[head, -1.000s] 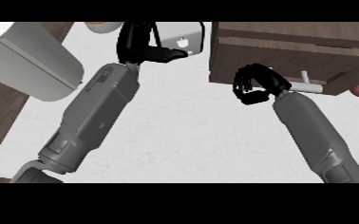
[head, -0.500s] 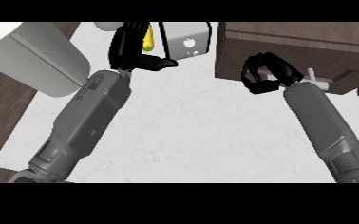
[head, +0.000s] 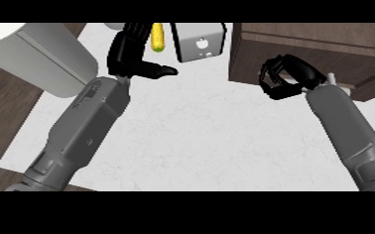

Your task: Pick up the cup, place it into the drawer and close the drawer

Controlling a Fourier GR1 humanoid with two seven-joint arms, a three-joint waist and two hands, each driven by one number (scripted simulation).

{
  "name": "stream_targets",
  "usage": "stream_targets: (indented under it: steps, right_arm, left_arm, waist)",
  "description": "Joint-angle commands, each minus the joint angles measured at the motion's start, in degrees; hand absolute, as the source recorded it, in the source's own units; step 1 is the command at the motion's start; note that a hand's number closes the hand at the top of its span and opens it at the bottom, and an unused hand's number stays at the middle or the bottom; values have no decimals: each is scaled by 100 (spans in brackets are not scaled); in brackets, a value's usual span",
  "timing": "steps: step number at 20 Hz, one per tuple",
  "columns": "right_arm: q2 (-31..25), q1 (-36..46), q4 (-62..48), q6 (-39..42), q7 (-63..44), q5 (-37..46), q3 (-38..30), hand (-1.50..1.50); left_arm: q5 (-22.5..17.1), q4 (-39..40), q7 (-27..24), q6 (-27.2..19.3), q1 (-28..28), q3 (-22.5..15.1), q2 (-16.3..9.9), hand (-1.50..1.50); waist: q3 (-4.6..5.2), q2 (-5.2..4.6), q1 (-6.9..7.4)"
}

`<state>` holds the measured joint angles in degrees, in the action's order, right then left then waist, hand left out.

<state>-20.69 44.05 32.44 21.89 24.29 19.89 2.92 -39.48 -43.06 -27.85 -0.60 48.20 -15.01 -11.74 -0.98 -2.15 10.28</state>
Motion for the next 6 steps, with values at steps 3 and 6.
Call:
stream_targets:
  steps: [3,6]
  right_arm:
    - [-670,985,-92,-524,-403,-89,-552,150]
    - [-743,902,-42,-445,-402,-122,-561,150]
  left_arm:
    - [-28,-88,6,161,-166,-32,-22,-150]
    - [-44,-134,7,194,-159,-1,-79,-150]
  waist:
    - [79,-85,264]
    - [77,-87,247]
